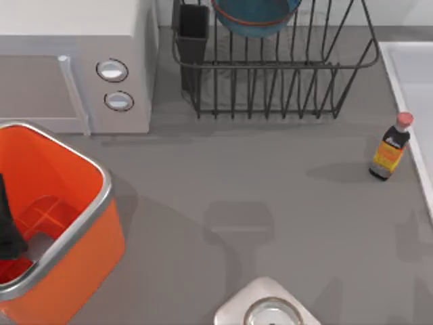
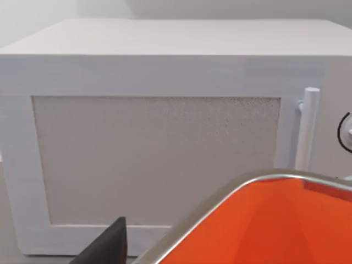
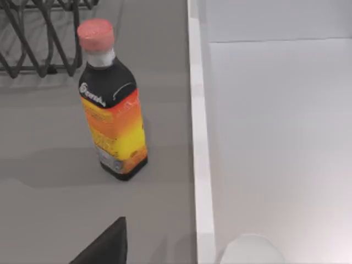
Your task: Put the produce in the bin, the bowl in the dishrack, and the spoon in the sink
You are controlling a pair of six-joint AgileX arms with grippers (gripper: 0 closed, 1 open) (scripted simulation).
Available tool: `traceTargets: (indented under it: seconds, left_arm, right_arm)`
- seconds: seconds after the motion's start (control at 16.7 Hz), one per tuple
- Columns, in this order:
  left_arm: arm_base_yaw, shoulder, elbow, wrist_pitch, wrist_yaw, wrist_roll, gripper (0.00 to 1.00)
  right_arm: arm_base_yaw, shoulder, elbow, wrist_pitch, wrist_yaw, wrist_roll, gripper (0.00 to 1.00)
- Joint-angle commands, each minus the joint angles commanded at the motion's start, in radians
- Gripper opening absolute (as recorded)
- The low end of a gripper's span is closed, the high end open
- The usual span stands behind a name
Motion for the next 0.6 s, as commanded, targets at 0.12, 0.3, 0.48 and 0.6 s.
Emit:
traceTargets:
  seconds: [0.12,0.3,0.48,0.6]
  left_arm:
    - [0.0,0.0,0.0,0.0,0.0,0.0,1.0]
    - [0.0,0.0,0.0,0.0,0.0,0.0,1.0]
    - [0.0,0.0,0.0,0.0,0.0,0.0,1.0]
    - [0.0,0.0,0.0,0.0,0.0,0.0,1.0]
  right_arm:
    - [0.004,0.142,0.09,-0.117,0.0,0.018,1.0]
    - [0.009,0.361,0.229,-0.298,0.001,0.047,1.0]
    - [0.013,0.568,0.36,-0.468,0.001,0.074,1.0]
    - [0.015,0.69,0.436,-0.568,0.002,0.09,1.0]
